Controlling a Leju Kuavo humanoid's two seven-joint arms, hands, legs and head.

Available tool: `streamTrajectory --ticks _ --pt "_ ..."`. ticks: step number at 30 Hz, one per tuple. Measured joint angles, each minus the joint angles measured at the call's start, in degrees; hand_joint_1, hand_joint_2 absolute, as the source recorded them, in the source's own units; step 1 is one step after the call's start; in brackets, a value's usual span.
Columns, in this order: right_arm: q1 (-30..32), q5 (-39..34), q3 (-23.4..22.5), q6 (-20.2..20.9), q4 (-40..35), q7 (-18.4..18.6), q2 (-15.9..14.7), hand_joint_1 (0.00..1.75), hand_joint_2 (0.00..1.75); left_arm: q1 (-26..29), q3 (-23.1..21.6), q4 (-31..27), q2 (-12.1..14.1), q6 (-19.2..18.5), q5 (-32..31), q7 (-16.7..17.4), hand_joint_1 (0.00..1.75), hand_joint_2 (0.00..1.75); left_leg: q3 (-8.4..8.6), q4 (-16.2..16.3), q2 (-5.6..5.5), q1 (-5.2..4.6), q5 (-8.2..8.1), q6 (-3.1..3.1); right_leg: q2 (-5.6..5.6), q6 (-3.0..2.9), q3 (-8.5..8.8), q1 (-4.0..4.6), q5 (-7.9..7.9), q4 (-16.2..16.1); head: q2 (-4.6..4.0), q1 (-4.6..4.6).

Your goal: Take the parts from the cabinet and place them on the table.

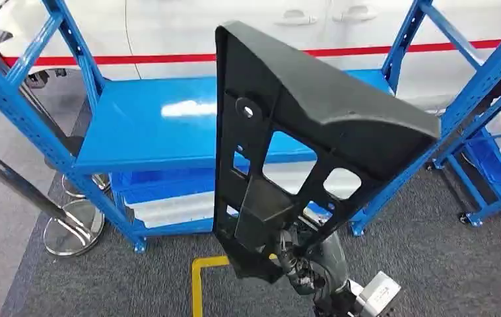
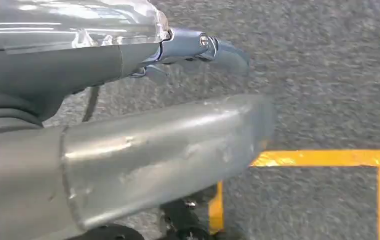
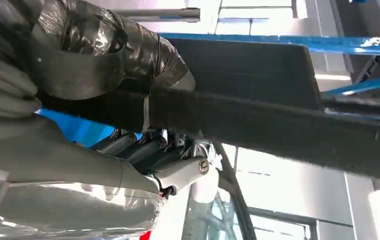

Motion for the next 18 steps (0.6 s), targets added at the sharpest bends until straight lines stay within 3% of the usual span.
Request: streamTrajectory --ticks 1,2,3,4,5,6,7,8,10,11,12,13,14,16,17,18 --pt "0.0 -0.04 0.0 0.0 0.02 0.02 0.0 1.75 1.75 0.01 0.02 0.02 0.0 -0.11 -0.02 0.0 0.0 0.0 -0.9 0.2 0.01 -0.02 0.7 -0.05 0.02 0.23 -0.77 -0.07 -1.79 4.1 0.0 0.0" --pt "0.0 -0.11 -0.02 0.0 0.09 0.04 0.0 1.75 1.75 0.01 0.02 0.04 0.0 -0.13 -0.02 0.0 0.0 0.0 -2.04 0.52 0.03 -0.01 1.38 -0.16 0.02 0.39 -0.98 -0.17 -1.63 7.12 0.0 0.0" --pt "0.01 -0.13 -0.04 0.0 0.18 0.07 0.0 1.75 1.75 0.03 0.02 0.07 0.0 -0.13 -0.02 0.0 0.0 0.0 -3.19 0.88 0.05 0.0 1.99 -0.33 0.02 0.53 -0.09 -0.31 0.29 7.8 0.0 0.0" --pt "0.01 -0.13 -0.07 0.0 0.24 0.07 0.0 1.75 1.75 0.04 0.04 0.09 0.0 -0.15 -0.02 0.0 0.0 0.0 -4.29 1.32 0.07 0.04 2.44 -0.51 0.0 0.57 1.8 -0.41 2.66 6.35 0.0 0.0" --pt "0.0 -0.13 -0.07 0.0 0.26 0.07 0.0 1.75 1.75 0.03 0.04 0.11 0.0 -0.17 -0.02 0.0 0.0 0.0 -5.36 1.88 0.05 0.1 2.84 -0.75 0.0 0.54 4.97 -0.47 4.57 2.69 0.0 0.0" --pt "-0.01 -0.15 -0.07 0.02 0.26 0.07 0.0 1.75 1.75 0.01 0.04 0.11 0.0 -0.22 -0.02 0.0 0.0 0.0 -6.23 2.55 0.0 0.15 3.17 -1.04 0.01 0.45 9.34 -0.56 4.73 -2.96 0.0 -0.02" --pt "-0.1 -0.2 -0.07 0.02 0.26 0.09 0.0 1.75 1.75 0.02 0.04 0.11 0.0 -0.26 -0.02 0.0 0.0 0.0 -6.9 3.15 -0.07 -0.1 3.37 -1.37 0.05 0.24 12.78 -0.42 2.31 -8.13 0.0 -0.02" --pt "-0.11 -0.26 -0.07 0.07 0.26 0.18 0.0 1.75 1.75 0.05 0.07 0.11 0.0 -0.31 -0.02 -0.02 0.0 0.0 -7.23 3.56 -0.15 -0.12 3.66 -1.72 0.24 -0.42 14.01 -0.11 1.05 -10.91 0.0 -0.05" --pt "-0.09 -0.39 -0.15 0.07 0.42 0.24 0.0 1.75 1.75 0.04 0.11 0.13 0.0 -0.33 -0.02 -0.02 0.0 0.0 -7.38 3.37 -0.12 -0.08 4.67 -2.43 0.25 -1.08 13.23 0.23 1.6 -10.26 0.0 -0.04" --pt "0.0 -0.39 -0.19 0.04 0.5 0.26 0.0 1.75 1.75 0.14 0.13 0.13 0.02 -0.35 -0.02 -0.02 0.0 0.0 -7.53 3.21 -0.17 -0.11 5.21 -2.91 0.17 -1.78 12.86 0.12 2.14 -10.4 0.0 0.0" --pt "0.07 -0.44 -0.22 0.0 0.61 0.26 0.0 1.75 1.75 0.17 0.37 0.13 0.11 -0.35 -0.02 -0.02 0.0 0.0 -8.05 3.8 -0.28 0.17 4.56 -3.11 -0.12 -2.46 12.13 -0.34 3.04 -10.7 0.0 -0.02" --pt "0.21 -0.46 -0.22 -0.02 0.66 0.24 0.0 1.75 1.75 0.17 0.5 0.15 0.11 -0.35 0.0 -0.04 0.0 0.0 -8.72 5.07 -0.38 0.23 1.74 -3.38 -0.12 -3.06 11.3 -0.24 3.71 -10.68 0.0 -0.04" --pt "0.49 -0.48 -0.24 -0.07 0.68 0.09 0.0 1.75 1.75 0.22 0.59 0.17 0.09 -0.35 -0.02 -0.04 0.0 0.0 -9.81 8.32 -0.42 0.33 -2.3 -3.74 -0.19 -3.42 10.36 -0.21 4.44 -10.67 0.0 -0.02" --pt "0.93 -0.5 -0.26 -0.09 0.81 -0.02 0.0 1.75 1.75 0.24 0.74 0.28 0.09 -0.37 -0.02 -0.04 0.0 0.0 -11.43 16.49 -0.42 0.39 -7.94 -4.16 -0.19 -3.52 8.53 0.02 5.9 -10.58 0.0 -0.04" --pt "1.08 -0.5 -0.31 -0.11 0.94 -0.02 0.0 1.75 1.75 0.22 0.85 0.37 0.09 -0.37 -0.02 -0.04 0.0 0.0 -11.72 19.8 -0.42 0.39 -8.36 -4.22 -0.19 -3.49 7.51 0.12 6.63 -10.45 0.0 -0.02" --pt "1.24 -0.5 -0.35 -0.11 0.98 -0.02 0.0 1.75 1.75 0.19 0.92 0.42 0.11 -0.37 -0.02 -0.04 0.0 0.0 -11.11 20.91 -0.42 0.39 -7.01 -4.17 -0.21 -3.44 6.55 0.2 7.23 -10.29 0.0 -0.04"
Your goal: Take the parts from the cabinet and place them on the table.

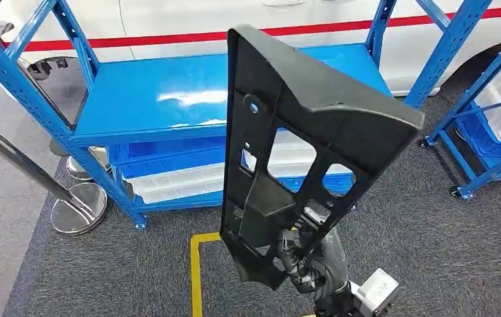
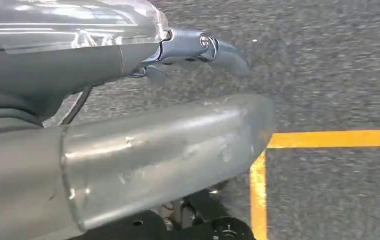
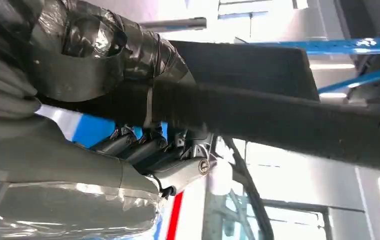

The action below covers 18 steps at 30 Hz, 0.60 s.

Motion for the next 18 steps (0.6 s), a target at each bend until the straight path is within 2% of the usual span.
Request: streamTrajectory --ticks 1,2,3,4,5,6,8,9,10,11,12,13,14,15,16,17,18 --pt "0.06 0.0 -0.04 0.0 0.02 0.0 0.0 1.75 1.75 0.0 0.02 0.04 0.0 0.0 0.02 0.0 0.0 0.0 1.77 -1.22 -0.01 -0.02 2.47 0.19 -0.01 0.09 -0.99 0.1 0.59 0.25 0.0 0.0" --pt "0.06 -0.02 -0.07 0.02 0.0 0.0 0.0 1.75 1.75 0.0 0.04 0.04 0.0 0.0 0.0 0.0 0.0 0.0 4.48 -4.39 -0.02 -0.04 4.66 0.48 0.01 0.16 -1.87 0.15 1.09 0.54 0.0 0.0" --pt "0.06 -0.04 -0.09 0.02 0.0 0.0 0.0 1.75 1.75 -0.06 0.04 0.04 0.0 0.0 0.0 0.0 0.0 0.0 8.07 -9.1 -0.09 -0.12 5.68 0.96 0.11 0.29 -2.65 0.24 1.57 0.8 0.0 0.0" --pt "0.07 -0.07 -0.09 0.04 0.0 0.0 0.0 1.75 1.75 -0.23 0.04 0.04 0.04 -0.02 0.0 0.0 0.0 0.0 12.6 -15.22 -0.18 -0.34 4.21 1.64 0.13 0.45 -3.09 0.26 2.1 1.05 0.0 0.0" --pt "0.11 -0.11 -0.11 0.04 -0.02 -0.02 0.0 1.75 1.75 -0.38 0.04 0.04 0.13 0.0 0.0 -0.02 0.0 0.0 15.5 -20.42 -0.13 -0.55 2.48 1.86 0.15 0.84 -3.41 0.55 2.54 1.18 0.0 0.0" --pt "0.14 -0.18 -0.13 0.04 0.0 0.0 0.0 1.75 1.75 -0.45 0.07 0.07 0.13 -0.02 -0.02 -0.02 0.0 0.0 14.96 -20.3 -0.15 -0.66 2.52 1.84 -0.09 1.28 -3.3 0.42 3.21 0.88 0.0 0.0" --pt "0.15 -0.33 -0.13 0.04 0.0 -0.02 0.0 1.75 1.75 -0.49 0.11 0.07 0.13 -0.02 0.0 -0.07 0.0 0.0 14.55 -20.51 -0.17 -1.0 3.38 2.45 -0.15 1.97 -3.31 0.14 4.39 0.35 0.0 0.02" --pt "0.25 -0.46 -0.17 0.04 0.0 -0.02 -0.02 1.75 1.75 -0.3 0.18 0.13 0.09 -0.02 0.0 -0.07 0.0 0.0 14.0 -21.35 -0.05 -0.39 4.57 2.81 -0.06 2.36 -3.69 0.5 4.81 0.3 0.0 0.04" --pt "0.39 -0.61 -0.2 0.04 -0.02 0.0 -0.04 1.75 1.75 -0.47 0.2 0.15 0.04 -0.02 0.0 -0.04 0.0 0.0 13.2 -21.41 0.35 -0.32 5.42 3.22 0.27 2.54 -4.36 0.15 2.32 1.25 0.0 0.02" --pt "0.42 -0.7 -0.2 0.09 -0.02 -0.02 -0.07 1.75 1.75 -0.46 0.2 0.15 0.07 -0.02 0.02 -0.04 0.0 0.0 12.3 -21.38 0.42 -0.32 6.16 3.84 0.33 2.66 -5.14 0.04 -1.57 3.72 0.0 0.04" --pt "0.49 -0.79 -0.2 0.09 0.0 0.0 -0.09 1.75 1.75 -0.44 0.22 0.15 0.07 -0.02 0.0 -0.07 0.0 0.0 11.38 -21.29 0.47 -0.35 6.84 3.88 0.33 2.97 -5.88 -0.13 -5.53 7.58 0.0 0.02" --pt "0.54 -0.94 -0.22 0.11 0.0 0.0 -0.11 1.75 1.75 -0.46 0.22 0.15 0.07 -0.04 0.0 -0.06 0.0 0.0 10.46 -21.14 0.79 -0.4 7.57 3.96 0.38 3.3 -6.65 -0.28 -8.46 12.21 0.0 0.04" --pt "0.55 -1.14 -0.22 0.2 0.02 0.0 -0.15 1.75 1.75 -0.46 0.22 0.17 0.07 -0.04 0.0 -0.07 0.0 0.0 9.56 -20.83 0.96 -0.44 8.17 3.93 0.39 3.57 -7.16 -0.38 -9.25 15.83 0.0 0.04" --pt "0.56 -1.48 -0.22 0.28 0.07 0.0 -0.15 1.75 1.75 -0.44 0.22 0.19 0.07 -0.04 0.0 -0.09 0.0 0.0 8.53 -20.46 1.28 -0.43 8.66 3.81 0.37 3.79 -6.95 -0.49 -8.18 17.81 0.0 0.02" --pt "0.56 -1.81 -0.22 0.5 0.15 0.0 -0.17 1.75 1.75 -0.42 0.22 0.2 0.07 -0.02 0.04 -0.2 0.0 0.0 7.43 -20.04 1.67 -0.41 8.93 3.66 0.34 3.95 -5.69 -0.62 -5.84 17.44 0.0 0.04" --pt "0.56 -2.06 -0.22 0.77 0.2 0.0 -0.17 1.75 1.75 -0.42 0.22 0.24 0.07 0.0 0.13 -0.22 0.0 0.0 6.49 -19.51 2.15 -0.38 9.12 3.46 0.14 4.03 -3.33 -0.76 -3.3 14.91 0.0 0.02" --pt "0.56 -2.23 -0.22 0.85 0.26 -0.04 -0.17 1.75 1.75 -0.43 0.22 0.35 0.07 0.02 0.33 -0.24 0.0 0.0 5.63 -18.97 2.51 -0.36 9.33 3.19 -0.42 4.07 -0.3 -0.88 -1.84 11.12 0.0 0.02"
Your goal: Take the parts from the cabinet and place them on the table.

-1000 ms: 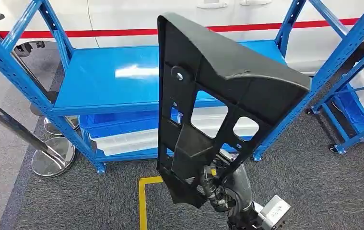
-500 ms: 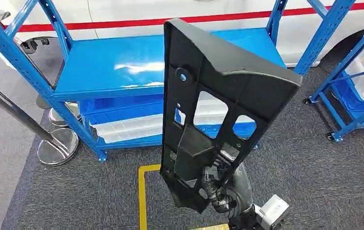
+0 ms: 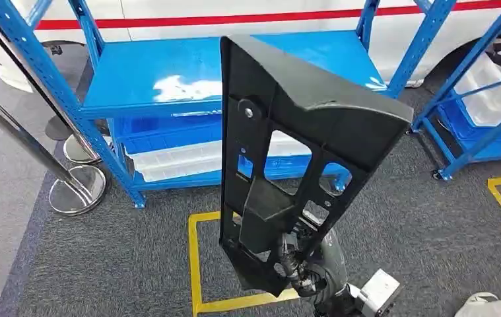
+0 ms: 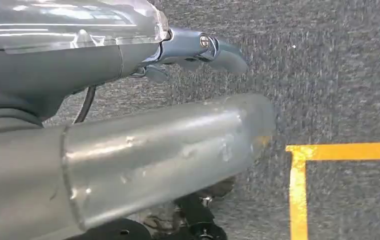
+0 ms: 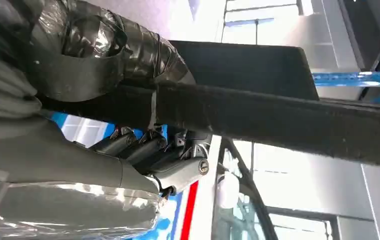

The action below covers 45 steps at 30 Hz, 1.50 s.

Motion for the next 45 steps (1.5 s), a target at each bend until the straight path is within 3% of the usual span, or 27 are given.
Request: streamTrajectory --ticks 2,3,6,7,9,11,12,15,16,17,21,23,24,26,27,28,30,31,32,33,36,37,39,41,42,43,45 --pt "-0.06 -0.29 0.0 -0.02 0.04 -0.07 0.0 1.75 1.75 0.09 0.02 0.13 0.02 0.11 0.04 -0.07 0.0 0.0 -0.98 1.3 0.65 -0.3 0.18 -0.59 -3.24 -0.24 7.09 0.65 -3.61 -10.23 0.0 0.02" --pt "0.03 -0.53 -0.02 -0.02 0.04 -0.22 0.02 1.75 1.75 0.11 0.02 0.24 0.04 0.15 0.04 -0.09 0.0 0.0 -0.9 1.53 1.05 -0.34 0.35 -0.97 -2.98 -1.46 7.41 0.84 -4.48 -11.29 0.0 -0.05" --pt "0.56 -0.85 -0.2 -0.07 0.07 -0.48 0.0 1.75 1.75 0.02 0.07 0.29 0.04 0.26 0.07 -0.09 0.0 0.0 -0.8 1.31 2.66 -0.08 1.27 -2.22 -1.64 -3.07 6.53 0.99 -3.37 -11.62 0.0 0.0" --pt "0.75 -0.98 -0.24 -0.07 0.07 -0.66 0.02 1.75 1.75 0.02 0.11 0.29 0.11 0.35 0.11 -0.07 0.0 0.0 -1.36 2.18 0.97 0.31 0.08 -2.78 -1.36 -3.66 6.18 0.7 -2.73 -11.75 0.0 0.0" --pt "1.05 -1.33 -0.33 -0.11 0.09 -0.92 0.02 1.75 1.75 0.16 0.28 0.31 0.11 0.57 0.22 0.0 0.0 0.0 -3.55 8.54 -1.92 0.35 -5.91 -3.23 -0.28 -4.29 5.11 0.68 -1.83 -11.75 0.0 -0.02" --pt "1.86 -1.47 -0.68 -0.22 0.09 -1.2 0.02 1.75 1.75 0.41 0.44 0.33 0.13 0.7 0.28 0.11 0.0 0.0 -6.4 17.26 -2.39 0.34 -10.1 -3.35 0.93 -4.42 4.05 0.9 -1.05 -11.59 0.0 -0.02" --pt "2.37 -1.44 -1.13 -0.24 0.09 -1.53 0.02 1.75 1.75 0.47 0.55 0.33 0.13 0.83 0.33 0.22 0.0 0.0 -6.69 19.18 -2.39 0.34 -10.25 -3.26 1.51 -4.41 3.58 1.02 -0.76 -11.46 0.0 -0.02" --pt "3.82 -1.2 -2.38 -0.52 -0.31 -2.65 0.18 1.75 1.75 0.48 0.96 0.33 0.13 0.98 0.74 0.24 0.0 0.0 0.27 8.74 -3.15 0.28 -4.42 -2.33 3.61 -4.15 3.02 1.25 -0.37 -11.11 0.0 -0.02" --pt "4.42 -1.14 -2.97 -0.35 -0.72 -3.15 0.37 1.75 1.75 0.48 1.12 0.33 0.13 0.98 0.85 0.26 0.0 0.0 3.29 3.6 -4.87 0.14 -2.82 -1.67 4.11 -4.1 3.0 1.28 -0.34 -11.03 0.0 -0.02" --pt "4.9 -1.09 -3.63 0.11 -1.11 -3.54 0.65 1.75 1.75 0.54 1.38 0.33 0.24 0.98 0.9 0.35 0.0 0.0 4.96 0.95 -7.2 0.22 -3.79 -0.91 4.38 -3.89 2.69 1.31 -0.23 -10.91 0.0 0.02" --pt "6.79 -0.74 -6.7 1.7 -2.43 -4.13 1.99 1.75 1.75 0.52 1.66 0.33 0.02 0.98 0.98 0.42 0.0 0.0 5.28 -0.83 -5.52 0.06 -3.05 -0.84 6.89 -2.2 1.9 0.96 0.84 -11.11 0.0 -0.02" --pt "7.43 -0.66 -8.47 2.23 -2.95 -4.31 2.43 1.75 1.75 0.57 1.68 0.33 -0.24 0.98 0.98 0.48 0.0 0.0 5.54 -1.85 -4.08 0.54 -2.37 -0.17 2.76 -1.81 0.86 1.08 -1.44 -8.66 0.0 0.04" --pt "7.43 -0.57 -9.1 2.36 -3.02 -4.33 2.49 1.75 1.75 0.66 1.73 0.33 -0.24 0.98 0.98 0.53 0.0 0.0 5.37 -1.82 -3.36 0.53 -2.3 0.02 1.84 -1.57 -0.97 0.93 -3.72 -5.11 0.0 0.0" --pt "7.9 -0.55 -10.06 2.38 -3.04 -4.35 2.78 1.75 1.75 0.82 1.86 0.33 -0.28 0.96 0.98 0.61 0.0 0.0 5.11 -1.76 -1.72 0.48 -2.3 0.02 1.53 -0.94 -5.15 0.51 -7.59 3.63 0.0 0.02" --pt "8.26 -0.55 -10.56 2.49 -3.06 -4.37 2.93 1.75 1.75 0.83 1.95 0.33 -0.31 0.94 0.98 0.66 0.0 0.0 5.01 -1.67 -0.96 0.49 -2.3 0.02 1.5 -0.68 -6.2 0.29 -7.88 5.85 0.0 0.0" --pt "8.58 -0.55 -11.04 2.73 -3.1 -4.39 3.04 1.75 1.75 0.82 2.03 0.33 -0.33 0.94 0.98 0.7 0.0 0.0 4.97 -1.58 -0.16 0.52 -2.34 -0.04 1.31 -0.37 -5.84 -0.03 -6.7 5.32 0.0 0.02" --pt "8.74 -0.53 -11.75 3.35 -3.17 -4.46 3.34 1.75 1.75 0.78 2.12 0.33 -0.57 0.85 0.85 0.74 0.0 0.0 4.99 -1.16 1.06 0.64 -2.66 -0.51 0.26 0.02 -1.62 -0.51 -2.14 -2.28 0.0 0.0" --pt "8.84 -0.53 -12.0 3.73 -3.21 -4.61 3.63 1.75 1.75 0.74 2.14 0.33 -0.65 0.85 0.81 0.74 0.0 0.0 4.99 -0.72 1.49 0.68 -2.94 -0.94 -1.22 0.11 1.15 -0.6 -0.05 -7.18 0.0 0.02" --pt "8.87 -0.53 -12.2 4.09 -3.26 -4.79 3.89 1.75 1.75 0.76 2.14 0.31 -0.66 0.85 0.79 0.74 0.0 0.0 4.82 -0.28 1.9 0.44 -3.31 -1.48 -3.94 0.03 2.43 -0.13 -0.92 -9.79 0.0 0.02" --pt "9.06 -0.5 -12.46 4.46 -3.32 -4.94 4.22 1.75 1.75 0.75 2.19 0.31 -0.72 0.85 0.63 0.74 0.0 0.0 4.66 0.39 2.3 0.17 -3.7 -1.89 -3.0 -0.99 2.04 0.05 -0.56 -9.93 0.0 -0.02" --pt "9.55 -0.48 -13.22 5.37 -3.5 -5.18 5.07 1.75 1.75 0.64 2.21 0.31 -0.96 0.87 0.31 0.74 0.0 0.0 4.83 0.27 3.84 0.32 -3.59 -2.66 -1.4 -2.24 1.28 0.44 -0.52 -9.58 0.0 0.0" --pt "9.64 -0.42 -13.44 5.57 -3.63 -5.2 5.44 1.75 1.75 0.66 2.21 0.31 -1.05 0.87 0.17 0.74 0.0 0.0 4.57 0.54 3.36 0.55 -4.19 -3.03 -0.79 -2.83 1.35 0.1 -0.14 -9.93 0.0 0.0" --pt "9.68 -0.35 -13.75 6.19 -3.78 -5.38 6.08 1.75 1.75 0.73 2.21 0.31 -1.14 0.87 -0.09 0.74 0.0 0.0 2.6 5.63 -1.43 0.73 -8.33 -3.33 0.15 -3.41 0.94 0.07 0.18 -9.93 0.0 -0.02" --pt "9.79 -0.26 -13.88 6.86 -3.78 -5.46 6.71 1.75 1.75 1.02 2.21 0.31 -1.14 0.87 -0.54 0.77 0.0 0.0 -1.62 15.24 -2.39 0.72 -12.78 -3.31 1.46 -3.75 0.57 0.39 0.38 -9.9 0.0 -0.02" --pt "9.82 -0.24 -14.14 7.25 -3.78 -5.51 6.88 1.75 1.75 1.11 2.21 0.31 -1.14 0.87 -0.72 0.9 0.0 0.0 -3.04 18.27 -2.39 0.71 -13.42 -3.19 2.16 -3.85 0.46 0.56 0.46 -9.86 0.0 0.0" --pt "9.91 -0.18 -14.36 7.56 -3.78 -5.55 7.1 1.75 1.75 1.26 2.21 0.31 -1.16 0.87 -1.03 0.94 0.0 0.0 -3.27 18.6 -2.43 0.67 -12.62 -2.99 2.92 -3.9 0.45 0.69 0.49 -9.81 0.0 -0.02" --pt "10.13 0.07 -14.64 8.26 -3.78 -5.79 7.63 1.75 1.75 1.41 2.23 0.24 -1.25 0.81 -1.51 1.03 0.0 0.0 -0.05 11.53 -2.84 0.52 -7.67 -2.21 4.56 -3.89 0.63 0.93 0.5 -9.71 0.0 -0.02"
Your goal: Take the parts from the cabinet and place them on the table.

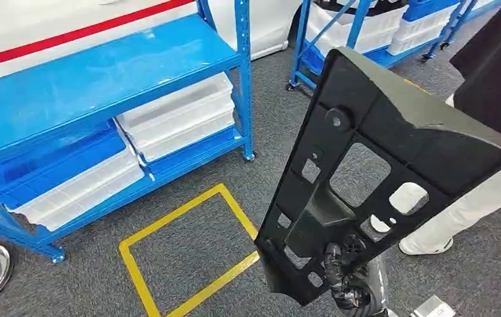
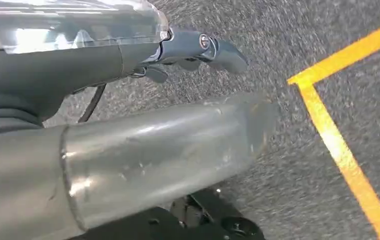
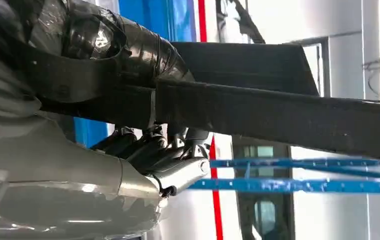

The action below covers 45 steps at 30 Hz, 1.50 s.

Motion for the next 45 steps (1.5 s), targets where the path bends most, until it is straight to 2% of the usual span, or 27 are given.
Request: streamTrajectory --ticks 1,2,3,6,7,9,10,11,13,14,16,17,18,22,24,25,27,29,31,32,33,37,39,40,42,43,45 --pt "0.02 0.17 -0.11 0.22 0.0 -0.15 0.22 1.75 1.75 0.01 0.0 -0.07 -0.02 0.0 -0.04 0.04 0.0 0.0 2.71 -5.78 -1.29 -0.22 2.98 0.62 0.79 0.04 0.2 0.1 0.02 0.02 0.0 0.0" --pt "0.03 0.22 -0.15 0.22 0.0 -0.24 0.44 1.75 1.75 0.12 0.0 -0.18 0.04 0.0 -0.09 0.04 0.0 0.0 4.09 -9.33 -4.64 -0.23 3.73 1.32 1.23 0.14 0.17 -0.13 0.08 0.02 0.0 0.02" --pt "-0.06 0.33 -0.26 0.22 0.0 -0.26 0.61 1.75 1.75 0.13 0.02 -0.26 0.0 0.0 -0.17 0.07 0.0 0.0 4.25 -9.91 -5.64 -0.13 3.83 1.48 1.83 0.57 -0.09 0.09 0.28 0.22 0.0 0.0" --pt "0.11 0.68 -0.44 0.43 0.0 -0.33 0.85 1.75 1.75 0.02 0.0 -0.46 -0.24 -0.04 -0.85 0.13 0.0 0.0 4.63 -10.7 -3.94 -0.51 3.59 1.48 3.67 1.84 -0.89 -0.5 1.08 -0.19 0.0 0.02" --pt "0.12 0.83 -0.54 0.61 -0.06 -0.37 1.05 1.75 1.75 0.1 -0.02 -0.5 -0.52 -0.13 -1.24 0.13 0.0 0.0 4.74 -11.94 -3.0 0.27 4.24 1.72 4.06 2.29 -0.99 -0.07 1.13 -0.08 0.0 0.04" --pt "0.15 1.2 -0.68 0.79 -0.17 -0.68 1.11 1.75 1.75 0.32 -0.02 -0.66 -0.72 -0.28 -1.94 0.07 0.0 0.0 5.05 -12.41 -1.31 0.1 4.75 2.28 -1.31 2.49 -2.74 0.1 -2.06 3.78 0.0 0.05" --pt "0.09 1.36 -0.68 0.79 -0.17 -0.77 1.14 1.75 1.75 0.55 -0.02 -0.68 -0.74 -0.44 -2.14 0.0 0.0 0.0 4.87 -12.39 -0.4 -0.07 4.75 2.31 -2.55 2.75 -4.74 0.0 -4.61 8.09 0.0 0.07" --pt "0.16 1.55 -0.68 0.76 -0.15 -0.87 1.14 1.75 1.75 0.78 -0.02 -0.7 -0.74 -0.63 -2.53 -0.11 0.0 0.0 4.69 -12.29 0.61 -0.2 4.72 2.34 -3.1 2.95 -6.99 -0.17 -6.96 13.07 0.0 0.04" --pt "0.24 1.62 -0.7 0.7 -0.15 -1.33 1.14 1.75 1.75 1.04 -0.02 -0.81 -0.74 -0.83 -3.08 -0.31 0.0 0.0 4.48 -12.14 2.27 -0.25 4.7 2.3 -3.37 3.17 -8.47 -0.4 -7.62 16.67 0.0 0.06" --pt "0.24 1.68 -0.7 0.46 -0.15 -1.53 1.14 1.75 1.75 1.08 -0.04 -0.83 -0.74 -0.9 -3.26 -0.53 0.0 0.0 4.45 -12.09 3.04 -0.26 4.67 2.26 -3.52 3.22 -7.21 -0.49 -6.1 14.76 0.0 0.04" --pt "0.29 1.75 -0.7 0.06 -0.15 -2.03 1.14 1.75 1.75 1.07 -0.11 -0.85 -0.74 -1.05 -3.97 -1.18 0.0 0.0 4.65 -12.0 4.2 -0.26 4.47 1.96 -4.54 2.99 -1.65 -0.46 -1.72 5.43 0.0 0.06" --pt "0.29 1.84 -0.7 -0.13 -0.15 -2.36 1.14 1.75 1.75 1.1 -0.18 -0.85 -0.76 -1.2 -4.33 -1.44 0.0 0.0 4.85 -11.89 4.72 -0.28 4.3 1.71 -6.46 2.65 1.52 -0.31 -0.43 0.24 0.0 0.07" --pt "0.26 1.99 -0.7 -0.22 -0.15 -2.6 1.14 1.75 1.75 1.24 -0.24 -0.85 -0.74 -1.27 -4.77 -1.86 0.0 0.0 4.82 -11.71 5.08 -0.78 4.05 1.3 -7.73 2.09 1.92 0.41 -1.16 -0.87 0.0 0.04" --pt "-0.31 2.73 0.06 -2.75 0.78 -3.76 0.79 1.75 1.75 1.19 0.15 -0.85 -0.52 -1.6 -5.37 -3.21 0.0 0.0 5.19 -11.83 6.84 -0.79 3.99 0.31 -5.24 0.8 1.45 0.21 -0.55 -1.34 0.0 0.04" --pt "-2.03 2.73 1.69 -4.94 2.71 -4.29 0.24 1.75 1.75 1.26 0.88 -0.68 0.15 -1.53 -5.48 -3.43 0.0 0.0 3.8 -8.54 1.89 -0.24 1.07 -0.17 -4.33 -0.07 1.39 -0.19 0.06 -1.78 0.0 0.04" --pt "-2.82 2.73 2.67 -5.58 3.7 -4.46 0.02 1.75 1.75 1.29 1.16 -0.52 0.42 -1.53 -5.62 -3.45 0.0 0.0 1.83 -4.15 0.74 -0.19 -1.5 -0.32 -3.78 -0.22 1.19 -0.19 0.15 -1.77 0.0 0.02" --pt "-3.61 2.73 4.5 -6.18 5.42 -4.63 -0.52 1.75 1.75 1.44 1.94 -0.35 1.0 -1.4 -5.66 -3.45 0.0 0.0 -2.55 5.23 0.33 -0.18 -5.31 -0.57 -2.47 -0.34 0.97 -0.08 0.24 -1.7 0.0 0.04" --pt "-3.87 2.69 5.55 -6.67 6.6 -4.63 -1.1 1.75 1.75 1.58 2.27 -0.11 1.29 -1.14 -5.86 -3.32 0.0 0.0 -2.91 5.52 0.26 -0.18 -3.33 -0.53 -1.07 -0.29 1.02 -0.09 0.26 -1.47 0.0 0.04" --pt "-4.14 2.47 6.3 -7.65 7.24 -4.61 -1.71 1.75 1.75 1.58 2.54 -0.04 1.51 -1.0 -6.01 -3.19 0.0 0.0 0.91 -3.05 -0.35 -0.06 1.94 -0.34 0.34 -0.16 1.08 -0.13 0.18 -1.12 0.0 0.04" --pt "-4.35 2.29 6.58 -7.94 7.45 -4.61 -1.99 1.75 1.75 1.62 2.69 -0.02 1.6 -0.98 -6.03 -3.19 0.0 0.0 3.29 -8.38 -2.21 0.12 4.47 -0.18 1.02 0.04 1.01 -0.16 0.05 -0.83 0.0 0.04" --pt "-4.52 2.16 6.75 -8.22 7.67 -4.63 -2.25 1.75 1.75 1.63 3.04 0.0 1.73 -1.01 -6.08 -3.17 0.0 0.0 3.94 -10.09 -5.72 0.29 3.67 0.03 1.5 0.43 0.6 0.0 -0.02 -0.49 0.0 0.04" --pt "-4.63 1.71 6.99 -8.48 7.96 -4.59 -3.12 1.75 1.75 1.52 3.41 0.04 1.77 -0.83 -6.8 -3.19 0.0 0.0 3.96 -10.76 -3.54 -0.04 4.09 1.0 4.48 2.26 -0.57 -0.33 0.91 -0.63 0.0 0.04" --pt "-4.37 1.49 6.95 -8.81 7.76 -4.66 -3.41 1.75 1.75 1.43 3.41 0.07 1.73 -0.81 -7.32 -3.23 0.0 0.0 4.19 -11.5 -1.81 0.3 4.56 2.08 -0.73 2.55 -1.45 -0.04 -1.15 1.89 0.0 0.11" --pt "-4.28 1.42 6.93 -8.96 7.61 -4.66 -3.59 1.75 1.75 1.52 3.39 0.07 1.73 -0.81 -7.56 -3.28 0.0 0.0 4.12 -11.49 -0.91 0.12 4.5 2.36 -2.38 2.8 -3.26 -0.06 -3.6 5.67 0.0 0.09" --pt "-3.87 1.31 6.86 -8.98 7.58 -4.66 -3.83 1.75 1.75 1.59 3.41 0.09 1.73 -0.81 -7.78 -3.28 0.0 0.0 4.05 -11.44 1.0 -0.14 4.39 2.53 -3.13 3.15 -7.46 -0.27 -7.82 14.65 0.0 0.09" --pt "-3.58 1.24 6.78 -8.98 7.58 -4.66 -3.91 1.75 1.75 1.6 3.41 0.09 1.73 -0.79 -7.8 -3.26 0.0 0.0 4.01 -11.4 1.87 -0.22 4.35 2.56 -3.21 3.27 -8.6 -0.38 -8.34 17.14 0.0 0.09" --pt "-3.2 1.24 6.67 -8.98 7.56 -4.63 -4.13 1.75 1.75 1.46 3.41 0.09 1.73 -0.79 -7.8 -3.26 0.0 0.0 4.17 -11.4 3.46 -0.37 4.16 2.45 -3.59 3.19 -6.46 -0.47 -5.34 13.55 0.0 0.09"
